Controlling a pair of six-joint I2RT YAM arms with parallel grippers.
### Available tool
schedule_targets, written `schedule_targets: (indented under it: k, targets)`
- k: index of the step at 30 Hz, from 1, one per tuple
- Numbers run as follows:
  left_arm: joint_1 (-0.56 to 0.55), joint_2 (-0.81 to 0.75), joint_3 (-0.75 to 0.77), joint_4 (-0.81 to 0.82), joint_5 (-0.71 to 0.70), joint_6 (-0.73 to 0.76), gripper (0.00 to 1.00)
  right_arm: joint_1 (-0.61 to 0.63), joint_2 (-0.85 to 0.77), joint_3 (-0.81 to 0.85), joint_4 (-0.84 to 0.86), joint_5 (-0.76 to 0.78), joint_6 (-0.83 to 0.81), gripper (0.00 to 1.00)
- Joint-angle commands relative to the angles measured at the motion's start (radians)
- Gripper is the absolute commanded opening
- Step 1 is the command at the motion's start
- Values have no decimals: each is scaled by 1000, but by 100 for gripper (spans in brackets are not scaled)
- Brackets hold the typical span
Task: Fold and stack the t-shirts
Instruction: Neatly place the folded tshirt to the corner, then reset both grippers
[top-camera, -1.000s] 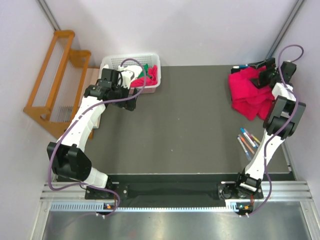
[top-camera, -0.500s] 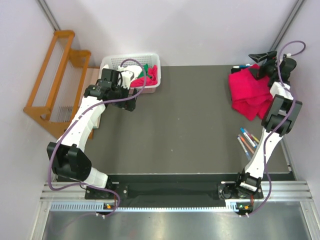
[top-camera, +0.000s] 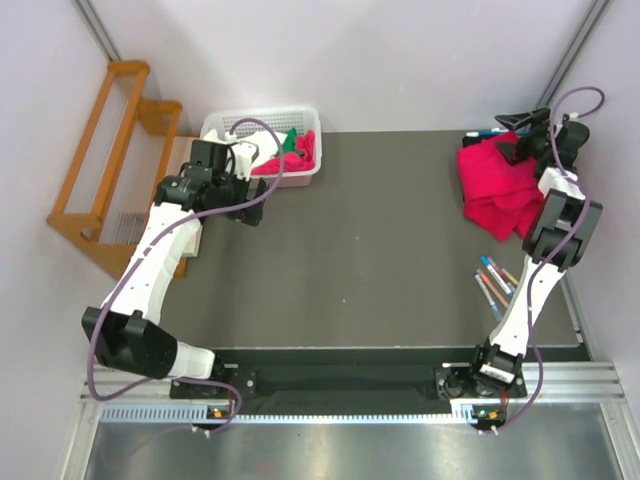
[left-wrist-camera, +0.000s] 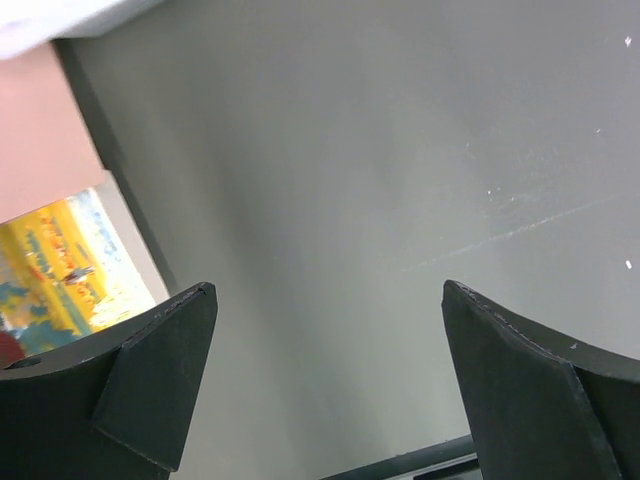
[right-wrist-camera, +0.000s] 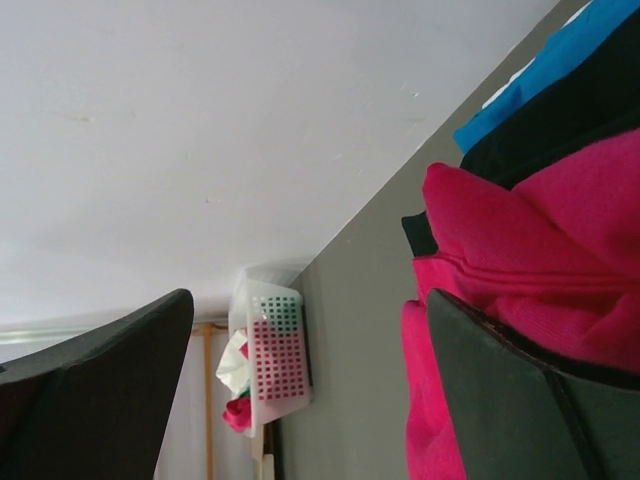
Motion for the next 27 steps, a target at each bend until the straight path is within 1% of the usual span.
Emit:
schedule_targets:
  k: [1,2,3,4,5,6,7,8,9,10,11,12,13,14,15,16,17,18,20,21,24,27]
  targets:
    - [7,-68,30,-16,-9,-24,99,19,-130,-80,163,-59,110,100]
    - [7,-75,50,-13,-11,-33,99,33,-173,-99,193,-67,122,100]
    - [7,-82,60,-8,-11,-48,99,65,-275,-123,222,-75,131,100]
    - [7,-88,64,-4,-9,-54,99,85,-337,-180,262,-102,127,100]
    - [9,-100,63,14,-23,-59,99,129,-399,-212,257,-116,108,100]
    - [9,-108,55,21,-37,-64,99,157,-540,-255,236,-125,23,100]
    - [9,-114,44,31,-46,-64,99,183,-616,-331,95,-118,-52,100]
    - [9,-135,11,45,-55,-65,99,244,-691,-369,7,-101,-238,100]
    - [9,-148,-14,83,-58,-65,99,276,-827,-419,-128,-71,-345,100]
    - [11,-163,-40,102,-55,-67,99,312,-893,-450,-228,12,-432,100]
    - [11,-187,-86,119,-55,-67,99,391,-956,-488,-343,43,-565,100]
    - [11,-197,-106,142,-58,-73,99,446,-1069,-546,-397,86,-614,100]
    - [11,-204,-123,146,-55,-73,99,487,-1125,-579,-424,179,-645,100]
    - [11,-210,-144,147,-48,-68,99,549,-1170,-600,-475,200,-692,100]
    - [14,-212,-155,145,-46,-71,99,565,-1232,-620,-509,215,-696,100]
    - [14,-212,-161,140,-46,-74,99,574,-1256,-630,-539,217,-691,100]
    - [14,-211,-172,137,-39,-79,99,611,-1276,-637,-571,220,-703,100]
    - [15,-214,-177,133,-32,-79,99,632,-1315,-660,-635,224,-711,100]
    - [14,-229,-193,137,-22,-79,99,713,-1395,-703,-664,272,-719,100]
    - [15,-237,-200,142,-17,-76,99,734,-1421,-756,-677,286,-716,100]
    - [15,-252,-221,156,-9,-77,99,765,-1507,-839,-698,319,-702,100]
    - [14,-246,-220,147,-9,-83,99,765,-1572,-870,-721,338,-717,100]
